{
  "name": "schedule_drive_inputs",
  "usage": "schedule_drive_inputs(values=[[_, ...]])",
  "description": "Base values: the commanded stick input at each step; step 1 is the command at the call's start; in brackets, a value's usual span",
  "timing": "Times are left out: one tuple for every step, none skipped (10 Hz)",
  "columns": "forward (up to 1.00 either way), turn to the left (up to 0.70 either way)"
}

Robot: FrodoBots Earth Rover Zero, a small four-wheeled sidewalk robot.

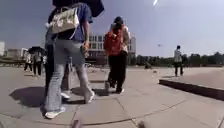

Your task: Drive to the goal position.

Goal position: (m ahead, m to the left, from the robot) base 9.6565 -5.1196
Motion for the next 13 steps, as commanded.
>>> schedule_drive_inputs(values=[[0.70, 0.00], [0.70, 0.00], [0.70, 0.00], [0.70, 0.00], [0.70, 0.00], [0.70, -0.02], [0.70, -0.03], [0.70, -0.03], [0.70, -0.03], [0.70, -0.04], [0.70, -0.04], [0.70, -0.04], [0.70, -0.03]])
